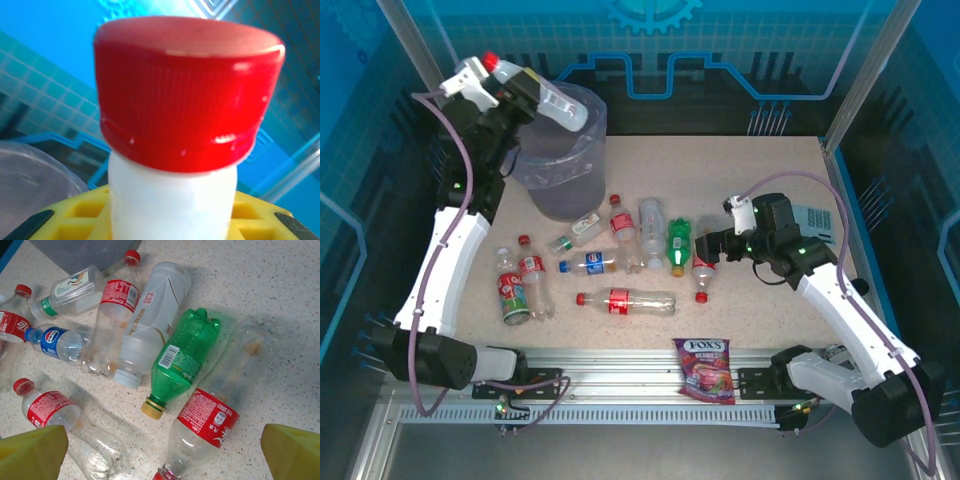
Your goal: Put the plastic bottles in the bin
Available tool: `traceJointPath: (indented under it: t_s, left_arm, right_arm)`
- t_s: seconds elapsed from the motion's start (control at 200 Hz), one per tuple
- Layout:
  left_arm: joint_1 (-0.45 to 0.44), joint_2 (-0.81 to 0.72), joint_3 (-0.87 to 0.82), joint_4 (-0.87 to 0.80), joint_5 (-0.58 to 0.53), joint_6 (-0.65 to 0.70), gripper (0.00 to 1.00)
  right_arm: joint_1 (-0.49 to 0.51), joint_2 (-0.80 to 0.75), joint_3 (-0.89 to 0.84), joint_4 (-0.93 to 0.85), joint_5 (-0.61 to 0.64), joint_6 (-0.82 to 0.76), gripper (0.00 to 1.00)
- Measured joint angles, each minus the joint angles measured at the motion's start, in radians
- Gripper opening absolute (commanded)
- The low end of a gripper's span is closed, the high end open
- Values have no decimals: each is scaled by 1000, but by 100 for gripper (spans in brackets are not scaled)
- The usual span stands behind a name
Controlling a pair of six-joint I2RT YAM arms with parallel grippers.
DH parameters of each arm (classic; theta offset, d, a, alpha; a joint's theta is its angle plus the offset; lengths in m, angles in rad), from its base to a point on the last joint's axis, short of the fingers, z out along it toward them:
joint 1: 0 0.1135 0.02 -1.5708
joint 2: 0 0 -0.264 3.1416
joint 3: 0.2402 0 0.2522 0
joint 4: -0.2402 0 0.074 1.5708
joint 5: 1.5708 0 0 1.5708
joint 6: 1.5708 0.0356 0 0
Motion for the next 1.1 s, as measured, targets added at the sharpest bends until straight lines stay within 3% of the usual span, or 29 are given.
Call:
traceJointPath:
  t_s: [0.13, 0.375, 0.68, 1.096]
  left_arm:
    - [30, 85, 137, -77, -18, 111, 14]
    - [31, 409, 531, -323, -13, 307, 15]
    - [31, 613, 579, -496, -13, 423, 15]
    - [31, 723, 586, -621, 37, 497, 14]
  right_arm:
    - [-2, 9, 0, -15, 6, 0, 100]
    - [-2, 11, 0, -70, 40, 0, 100]
    - [-10, -52, 0, -101, 65, 0, 100]
    - [-16, -58, -12, -119, 93, 0, 100]
